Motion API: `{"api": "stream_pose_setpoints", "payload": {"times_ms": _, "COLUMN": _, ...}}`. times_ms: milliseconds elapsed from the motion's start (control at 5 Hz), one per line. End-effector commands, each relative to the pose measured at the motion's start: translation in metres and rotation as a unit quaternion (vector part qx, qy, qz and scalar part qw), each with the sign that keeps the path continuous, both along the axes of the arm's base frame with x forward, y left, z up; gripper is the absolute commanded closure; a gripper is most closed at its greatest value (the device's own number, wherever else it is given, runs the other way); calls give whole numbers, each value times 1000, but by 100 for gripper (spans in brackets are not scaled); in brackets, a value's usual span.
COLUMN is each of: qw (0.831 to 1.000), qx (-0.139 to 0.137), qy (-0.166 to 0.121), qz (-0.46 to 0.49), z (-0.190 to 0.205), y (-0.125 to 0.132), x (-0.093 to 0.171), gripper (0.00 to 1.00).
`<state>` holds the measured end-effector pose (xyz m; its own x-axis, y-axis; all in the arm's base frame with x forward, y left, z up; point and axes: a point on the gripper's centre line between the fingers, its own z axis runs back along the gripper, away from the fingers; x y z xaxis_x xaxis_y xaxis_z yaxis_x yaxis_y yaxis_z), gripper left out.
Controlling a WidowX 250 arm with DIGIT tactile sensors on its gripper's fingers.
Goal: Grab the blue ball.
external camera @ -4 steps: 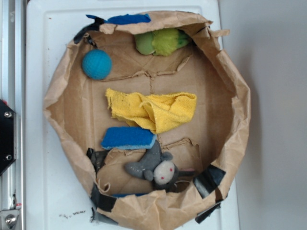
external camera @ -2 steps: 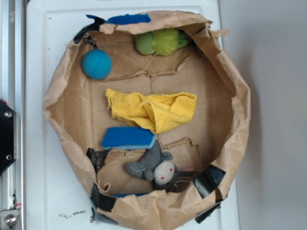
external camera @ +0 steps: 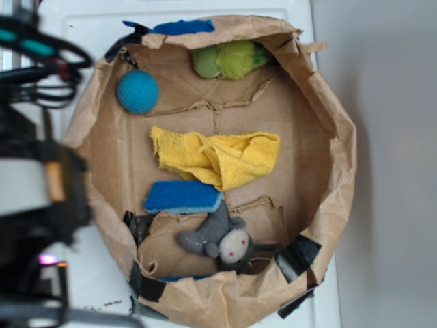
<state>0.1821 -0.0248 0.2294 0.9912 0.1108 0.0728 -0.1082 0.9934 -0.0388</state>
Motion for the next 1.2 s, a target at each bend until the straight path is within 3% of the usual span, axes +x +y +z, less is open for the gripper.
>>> {"api": "stream_pose_setpoints", "payload": {"times_ms": 0, "qw": 985, "qx": -3, "qy": -33, "qz": -166, "z": -19, "y": 33, "x": 44, "gripper": 0}}
{"api": "stream_pose_setpoints", "payload": {"times_ms": 200, "qw": 983, "qx": 3, "qy": -26, "qz": -182, "z": -30, "y": 53, "x": 39, "gripper": 0}}
{"api": "stream_pose_setpoints", "payload": {"times_ms": 1000, "qw": 983, "qx": 3, "qy": -26, "qz": -182, "z": -30, "y": 53, "x": 39, "gripper": 0}}
